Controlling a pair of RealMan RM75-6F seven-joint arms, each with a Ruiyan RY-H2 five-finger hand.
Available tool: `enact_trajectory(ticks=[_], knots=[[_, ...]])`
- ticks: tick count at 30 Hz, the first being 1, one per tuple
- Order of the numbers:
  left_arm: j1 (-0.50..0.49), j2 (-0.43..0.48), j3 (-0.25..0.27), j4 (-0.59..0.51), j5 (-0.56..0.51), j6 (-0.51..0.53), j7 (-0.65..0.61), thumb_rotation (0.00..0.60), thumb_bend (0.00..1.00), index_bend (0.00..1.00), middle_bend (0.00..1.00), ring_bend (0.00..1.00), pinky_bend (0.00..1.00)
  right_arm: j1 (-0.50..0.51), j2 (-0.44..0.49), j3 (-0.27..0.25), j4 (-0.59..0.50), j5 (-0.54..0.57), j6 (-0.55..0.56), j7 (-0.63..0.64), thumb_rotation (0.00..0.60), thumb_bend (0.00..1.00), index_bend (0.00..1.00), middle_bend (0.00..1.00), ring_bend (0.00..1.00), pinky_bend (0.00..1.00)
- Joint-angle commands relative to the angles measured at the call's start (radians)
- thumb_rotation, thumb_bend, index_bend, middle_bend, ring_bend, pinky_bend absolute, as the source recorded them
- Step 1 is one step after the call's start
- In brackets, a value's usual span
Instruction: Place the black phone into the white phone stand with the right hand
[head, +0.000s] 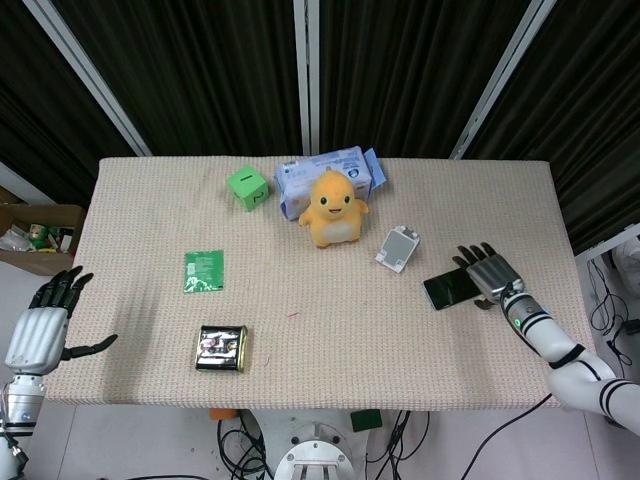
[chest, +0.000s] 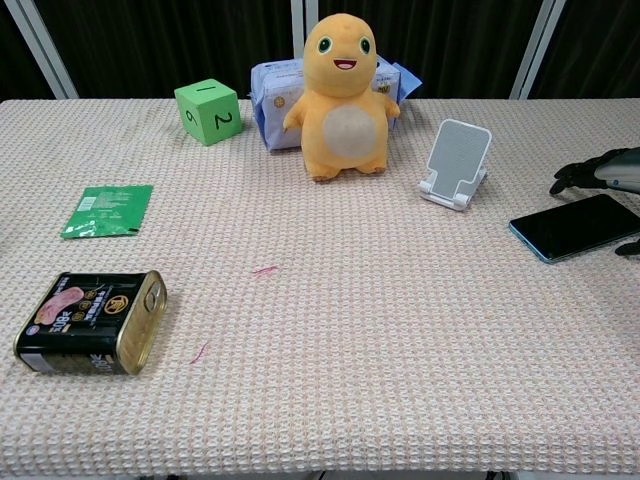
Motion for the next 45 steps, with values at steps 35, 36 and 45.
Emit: enact_trajectory(ticks=[35,36,45], knots=[[0.005,0.0,0.002,0.004,0.007,0.012,-0.011,0.395,0.07,0.1,0.04,0.02,0.14,-0.059,0.029,-0.052,0.0,-0.146,0.18,0.3,0.6,0.94,0.92,0.3,0.21,0.0],[0.006,0.0,0.002,0.004,0.007,0.013,-0.011,0.394,0.07,0.1,0.04,0.02,0.14,-0.062,0.026,-0.051,0.004,-0.15,0.192,0.309,0.6,0.94,0.92,0.31,0.23,0.0],[0.006,-0.003,0.003,0.006,0.008,0.013,-0.011,0.397,0.07,0.1,0.04,0.02,0.14,-0.08,0.018,-0.05,0.036,-0.175,0.262,0.347,0.6,0.96,0.93,0.5,0.44,0.04]])
